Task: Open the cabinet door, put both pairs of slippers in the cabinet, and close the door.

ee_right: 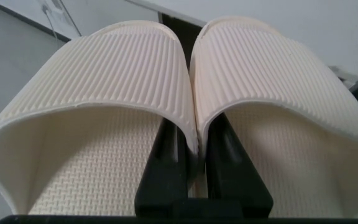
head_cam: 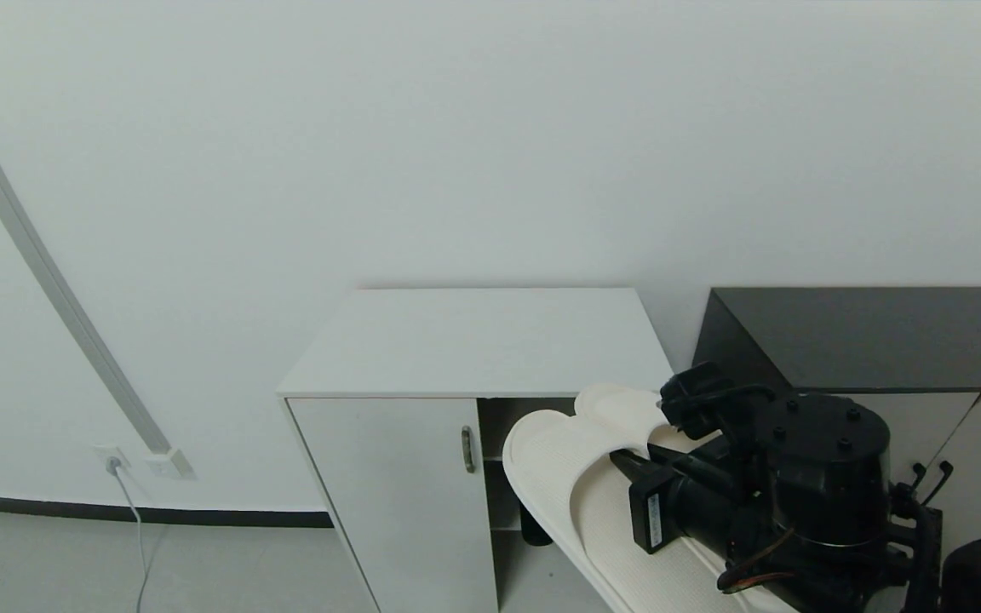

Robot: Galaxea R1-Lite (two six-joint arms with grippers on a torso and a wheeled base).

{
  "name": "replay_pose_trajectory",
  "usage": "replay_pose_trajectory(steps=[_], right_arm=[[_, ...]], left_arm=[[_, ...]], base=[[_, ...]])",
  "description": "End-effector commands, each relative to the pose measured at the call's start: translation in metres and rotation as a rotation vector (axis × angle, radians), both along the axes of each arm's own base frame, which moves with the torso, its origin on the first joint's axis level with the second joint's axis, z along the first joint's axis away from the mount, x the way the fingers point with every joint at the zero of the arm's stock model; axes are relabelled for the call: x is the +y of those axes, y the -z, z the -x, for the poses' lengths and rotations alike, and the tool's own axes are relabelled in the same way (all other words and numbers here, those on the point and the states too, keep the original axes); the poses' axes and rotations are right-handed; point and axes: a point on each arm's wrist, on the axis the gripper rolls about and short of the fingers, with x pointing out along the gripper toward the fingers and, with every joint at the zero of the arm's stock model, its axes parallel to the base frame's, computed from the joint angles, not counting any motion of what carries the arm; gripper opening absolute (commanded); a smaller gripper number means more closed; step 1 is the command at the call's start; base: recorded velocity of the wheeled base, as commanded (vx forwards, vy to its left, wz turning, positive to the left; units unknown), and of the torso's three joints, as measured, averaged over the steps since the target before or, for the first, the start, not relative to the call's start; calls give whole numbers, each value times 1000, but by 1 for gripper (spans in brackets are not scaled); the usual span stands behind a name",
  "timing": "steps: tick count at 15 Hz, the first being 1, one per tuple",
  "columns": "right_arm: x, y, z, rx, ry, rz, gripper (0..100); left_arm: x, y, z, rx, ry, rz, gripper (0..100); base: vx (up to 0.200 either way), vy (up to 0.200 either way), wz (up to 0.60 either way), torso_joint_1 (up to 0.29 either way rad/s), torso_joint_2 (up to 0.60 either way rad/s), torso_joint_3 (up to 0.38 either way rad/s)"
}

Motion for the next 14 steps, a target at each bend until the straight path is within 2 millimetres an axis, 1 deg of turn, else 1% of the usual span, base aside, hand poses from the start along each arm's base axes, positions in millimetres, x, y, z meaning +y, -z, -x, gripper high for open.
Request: replay_pose_trajectory(steps=[1,6,9,14], right_arm=[[2,3,-2,3,0,3,0],[5,7,-2,-1,-5,1,0],[3,10,0,-12,-9,6,0],[3,11,2,-14,-15,14,0]], left_arm=[[0,0,0,0,0,1,0],[0,0,0,1,0,1,0],[0,0,0,1,0,1,0],[0,0,0,1,0,0,0]], base=[[0,0,0,-159,354,193],[0,0,0,-159,375,204],[0,0,0,-176,411,232],[0,0,0,-224,535,306]])
